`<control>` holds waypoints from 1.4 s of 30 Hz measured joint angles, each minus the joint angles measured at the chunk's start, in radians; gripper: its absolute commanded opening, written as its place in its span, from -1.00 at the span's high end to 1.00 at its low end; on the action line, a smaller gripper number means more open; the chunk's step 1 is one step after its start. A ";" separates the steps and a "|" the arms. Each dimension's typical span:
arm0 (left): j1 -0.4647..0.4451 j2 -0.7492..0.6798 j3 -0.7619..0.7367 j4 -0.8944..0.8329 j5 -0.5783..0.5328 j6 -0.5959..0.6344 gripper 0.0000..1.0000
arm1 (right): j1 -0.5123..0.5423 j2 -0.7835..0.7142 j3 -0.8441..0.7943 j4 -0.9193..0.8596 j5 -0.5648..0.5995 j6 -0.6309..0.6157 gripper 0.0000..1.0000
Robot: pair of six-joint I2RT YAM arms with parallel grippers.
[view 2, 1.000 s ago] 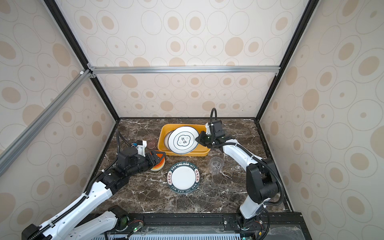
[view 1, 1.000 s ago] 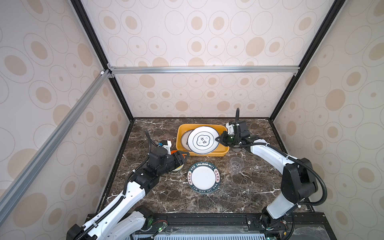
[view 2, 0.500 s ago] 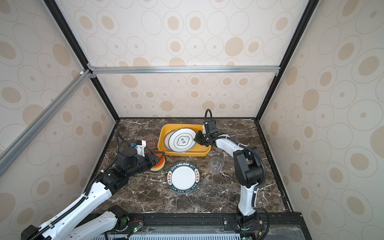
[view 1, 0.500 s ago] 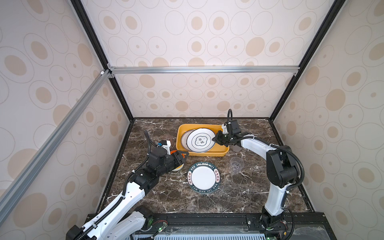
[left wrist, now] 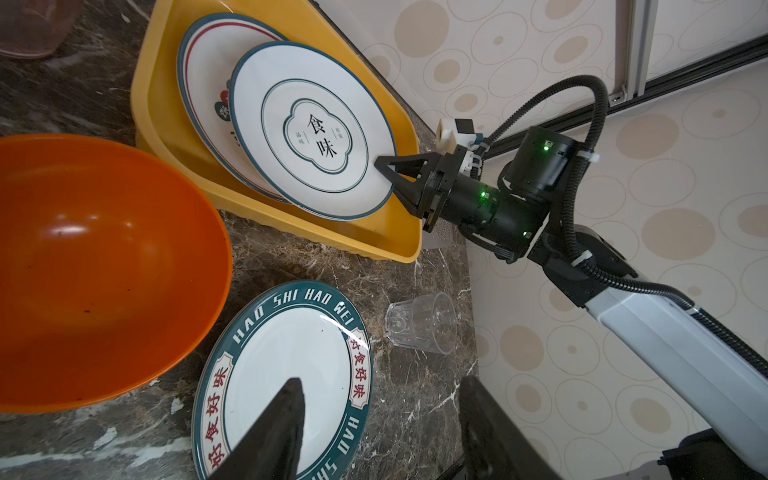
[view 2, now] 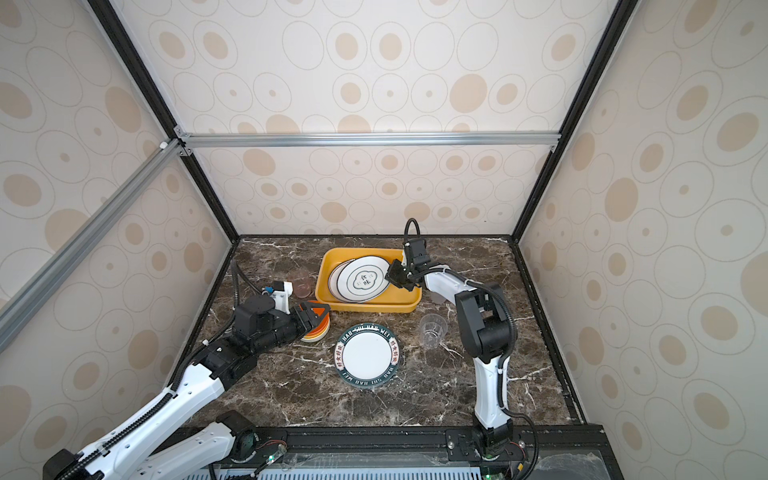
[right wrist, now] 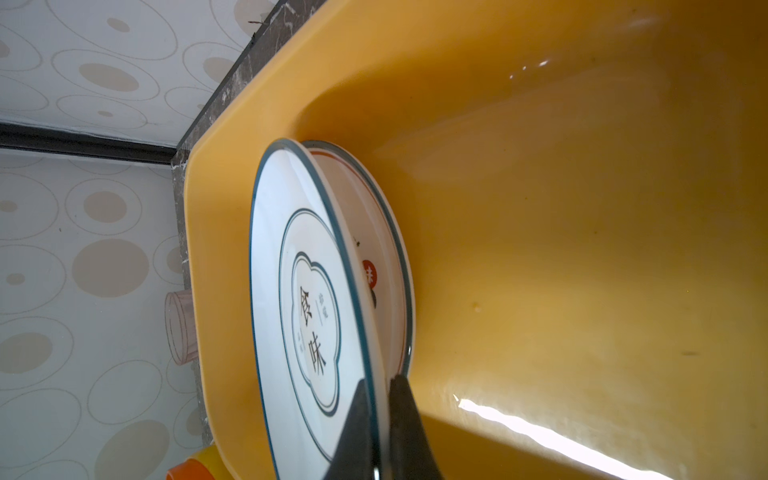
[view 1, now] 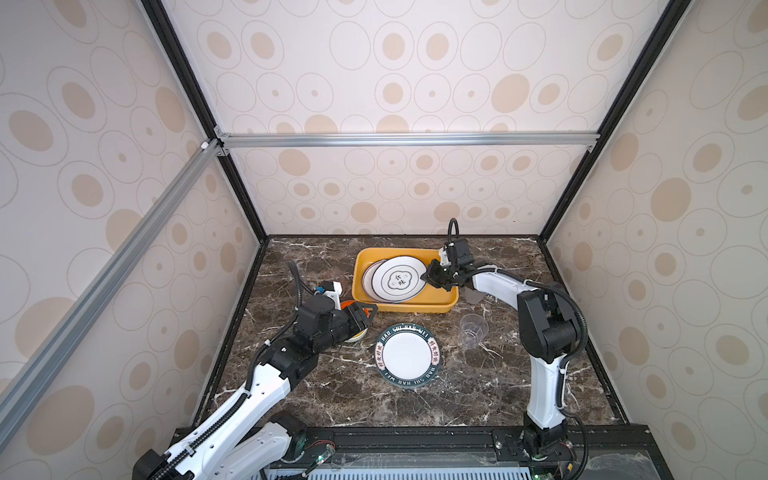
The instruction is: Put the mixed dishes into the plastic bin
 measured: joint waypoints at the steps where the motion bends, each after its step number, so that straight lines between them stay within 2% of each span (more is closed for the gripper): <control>1: 0.000 0.000 -0.001 0.000 0.000 0.000 -0.18 | 0.000 0.004 0.002 0.000 0.000 0.001 1.00; 42: 0.004 0.000 -0.037 0.001 0.001 -0.011 -0.18 | 0.017 0.155 0.149 0.008 -0.005 0.030 0.95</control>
